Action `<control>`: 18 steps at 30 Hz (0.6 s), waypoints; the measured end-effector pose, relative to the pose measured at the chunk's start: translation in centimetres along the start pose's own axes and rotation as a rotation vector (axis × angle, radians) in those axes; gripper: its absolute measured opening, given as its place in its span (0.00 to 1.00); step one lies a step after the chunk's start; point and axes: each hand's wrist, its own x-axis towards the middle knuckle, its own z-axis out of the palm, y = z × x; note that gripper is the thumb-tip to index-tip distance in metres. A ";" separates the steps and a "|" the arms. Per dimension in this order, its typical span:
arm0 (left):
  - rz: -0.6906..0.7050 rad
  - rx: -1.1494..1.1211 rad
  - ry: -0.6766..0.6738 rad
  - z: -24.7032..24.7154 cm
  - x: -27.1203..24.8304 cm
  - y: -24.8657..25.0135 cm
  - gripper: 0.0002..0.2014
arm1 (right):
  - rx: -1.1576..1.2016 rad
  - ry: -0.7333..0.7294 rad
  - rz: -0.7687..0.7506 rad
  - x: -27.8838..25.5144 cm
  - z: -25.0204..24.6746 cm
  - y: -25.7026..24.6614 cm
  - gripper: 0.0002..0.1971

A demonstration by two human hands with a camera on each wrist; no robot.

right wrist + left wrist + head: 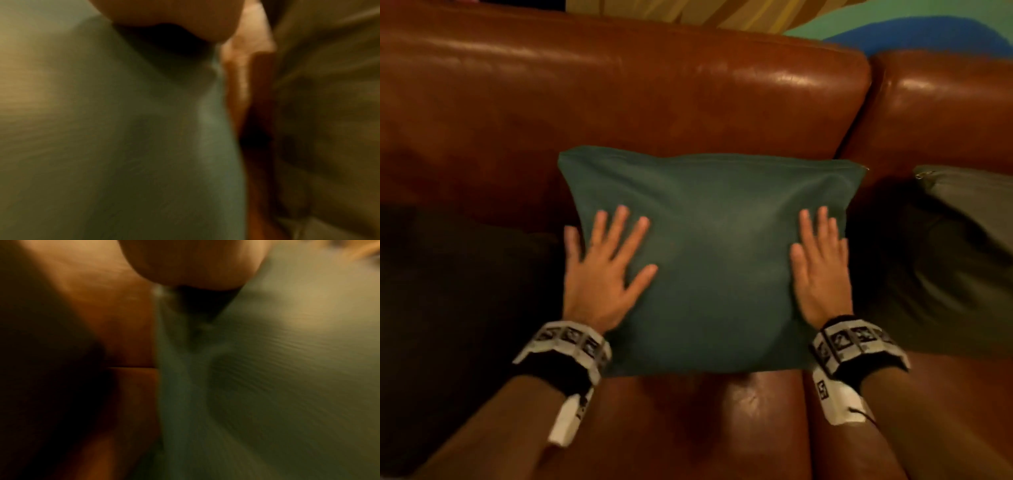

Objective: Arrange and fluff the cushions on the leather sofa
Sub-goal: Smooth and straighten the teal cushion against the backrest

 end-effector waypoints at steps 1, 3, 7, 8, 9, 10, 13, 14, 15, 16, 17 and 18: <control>-0.063 -0.033 0.009 -0.1 0.6 -1.4 0.32 | 0.052 -0.022 0.050 0.8 -0.6 0.7 0.28; -0.128 -0.116 0.046 -0.5 1.8 -2.4 0.31 | 0.158 -0.058 0.079 1.6 -1.7 0.7 0.28; -0.501 -0.597 0.293 -4.2 4.5 -0.5 0.35 | 0.419 0.057 0.196 1.8 -3.2 -0.8 0.32; -0.678 -0.708 0.260 -5.5 5.5 -0.2 0.36 | 0.456 0.147 0.252 1.9 -3.8 -1.3 0.31; -0.836 -0.783 0.189 -6.7 6.5 -0.4 0.38 | 0.482 0.239 0.326 2.1 -4.6 -2.0 0.29; -0.935 -0.829 0.130 -7.6 7.4 -0.7 0.42 | 0.520 0.319 0.414 2.7 -5.2 -2.5 0.29; -0.998 -0.882 0.094 -9.3 8.4 -1.9 0.46 | 0.770 0.266 0.778 5.7 -6.7 -2.3 0.51; -0.984 -0.857 0.105 -9.4 8.1 -2.1 0.43 | 0.835 0.186 0.861 6.2 -7.1 -2.2 0.60; -0.942 -0.822 0.134 -9.6 7.5 -2.2 0.38 | 0.859 0.148 0.893 6.4 -7.6 -1.8 0.60; -0.883 -0.796 0.186 -9.8 6.6 -2.3 0.31 | 0.859 0.137 0.895 6.0 -8.6 -1.9 0.52; -0.836 -0.806 0.259 -10.1 5.4 -2.3 0.23 | 0.834 0.147 0.865 5.4 -9.7 -1.9 0.39; -0.796 -0.860 0.336 -10.4 4.0 -2.2 0.16 | 0.821 0.182 0.819 4.2 -11.0 -2.3 0.27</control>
